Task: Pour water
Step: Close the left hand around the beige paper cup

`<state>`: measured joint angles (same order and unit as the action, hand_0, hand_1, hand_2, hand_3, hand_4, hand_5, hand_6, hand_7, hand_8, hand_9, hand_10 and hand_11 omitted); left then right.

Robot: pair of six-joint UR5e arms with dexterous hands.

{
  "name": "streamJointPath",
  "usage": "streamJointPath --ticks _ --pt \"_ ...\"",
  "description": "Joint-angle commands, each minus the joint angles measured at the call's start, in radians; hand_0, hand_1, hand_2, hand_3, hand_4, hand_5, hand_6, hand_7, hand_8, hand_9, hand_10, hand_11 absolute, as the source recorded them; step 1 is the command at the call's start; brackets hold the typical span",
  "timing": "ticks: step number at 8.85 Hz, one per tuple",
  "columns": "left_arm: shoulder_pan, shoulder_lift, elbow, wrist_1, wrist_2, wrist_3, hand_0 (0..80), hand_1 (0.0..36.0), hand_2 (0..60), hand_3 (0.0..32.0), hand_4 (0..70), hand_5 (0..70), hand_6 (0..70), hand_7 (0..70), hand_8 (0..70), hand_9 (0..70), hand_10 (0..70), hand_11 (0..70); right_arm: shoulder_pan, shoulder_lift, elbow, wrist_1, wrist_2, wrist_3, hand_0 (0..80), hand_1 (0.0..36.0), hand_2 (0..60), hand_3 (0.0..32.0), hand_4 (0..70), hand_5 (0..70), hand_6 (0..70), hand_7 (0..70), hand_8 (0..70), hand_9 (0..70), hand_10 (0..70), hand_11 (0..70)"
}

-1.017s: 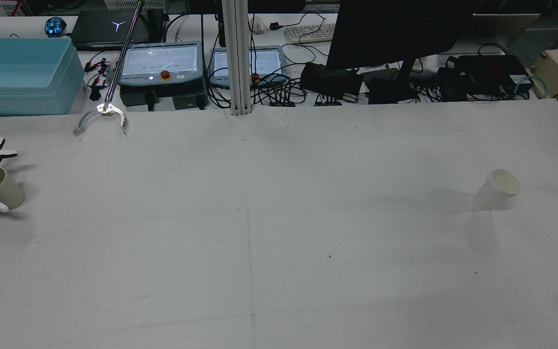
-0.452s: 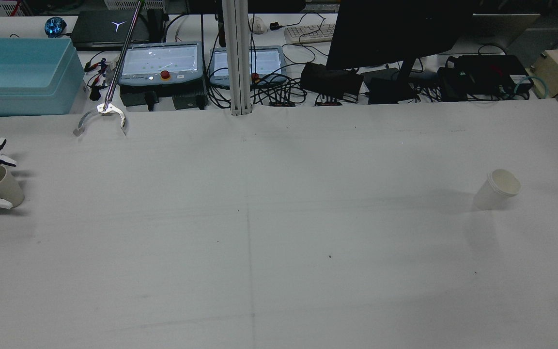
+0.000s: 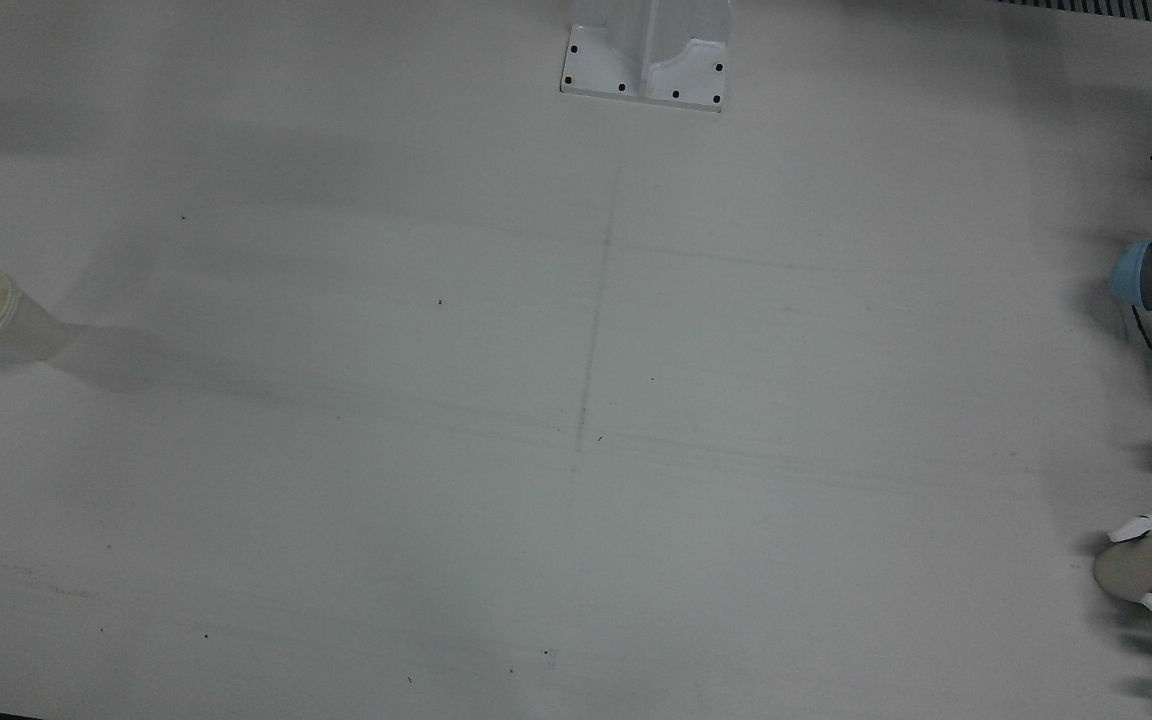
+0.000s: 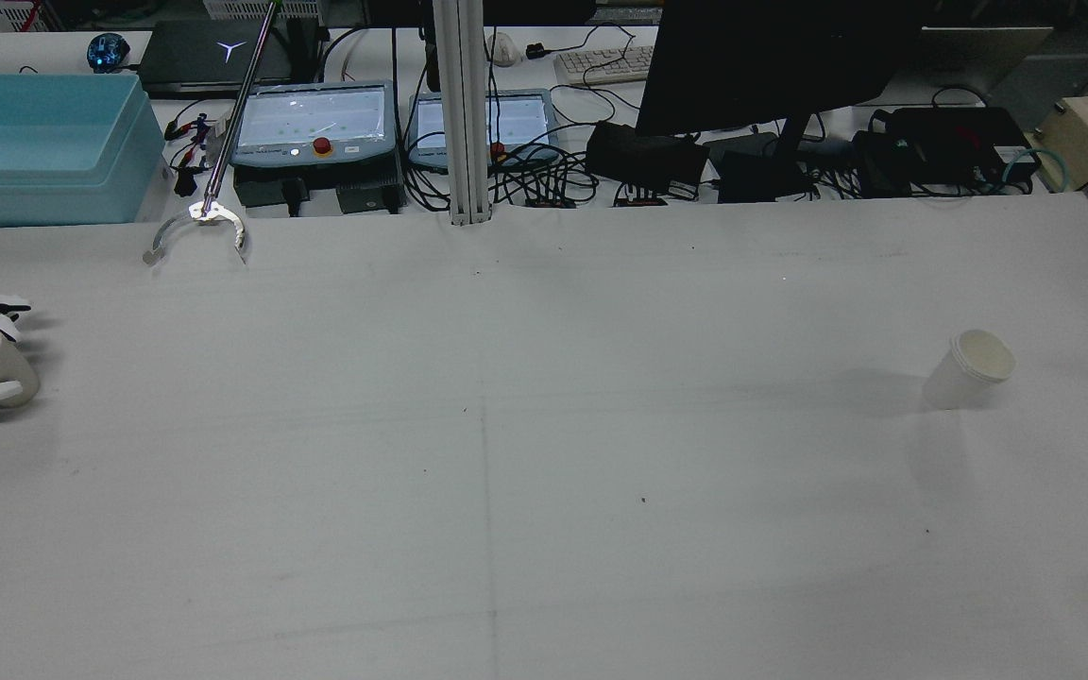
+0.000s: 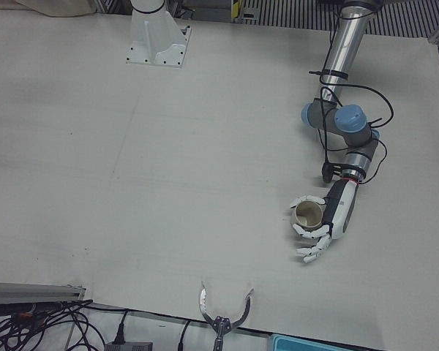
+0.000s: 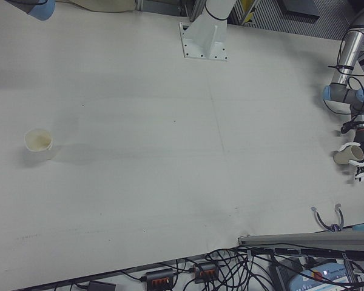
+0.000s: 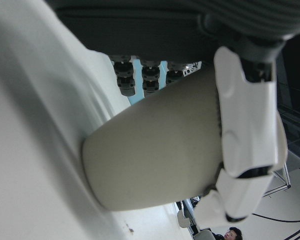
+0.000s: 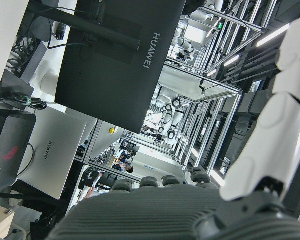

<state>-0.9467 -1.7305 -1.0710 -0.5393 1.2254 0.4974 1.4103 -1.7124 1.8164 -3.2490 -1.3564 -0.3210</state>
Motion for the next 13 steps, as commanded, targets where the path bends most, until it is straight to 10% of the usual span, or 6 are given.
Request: streamJointPath --ticks 1,6,13 --pt "-0.001 0.000 -0.039 0.079 -0.001 -0.074 80.0 36.0 60.0 0.0 60.7 70.0 17.1 36.5 14.9 22.6 10.8 19.1 0.002 0.000 0.006 -0.002 0.000 0.000 45.4 12.5 12.1 0.0 3.9 0.0 0.0 0.4 0.0 1.0 0.0 0.0" --pt "-0.014 0.005 -0.087 0.136 -0.001 -0.145 60.5 36.0 60.0 0.0 60.3 70.0 17.2 35.0 14.5 22.2 9.4 16.1 0.004 0.000 0.012 -0.002 0.000 0.000 45.2 12.5 12.6 0.0 4.0 0.0 0.0 0.6 0.0 0.9 0.0 0.0" --pt "-0.150 0.029 -0.297 0.275 0.123 -0.172 56.5 36.0 60.0 0.0 62.2 70.0 18.2 36.7 15.6 23.9 8.7 15.2 -0.080 0.032 -0.090 0.002 0.014 0.000 45.0 12.6 13.3 0.0 4.0 0.0 0.0 0.9 0.0 1.4 0.0 0.5"
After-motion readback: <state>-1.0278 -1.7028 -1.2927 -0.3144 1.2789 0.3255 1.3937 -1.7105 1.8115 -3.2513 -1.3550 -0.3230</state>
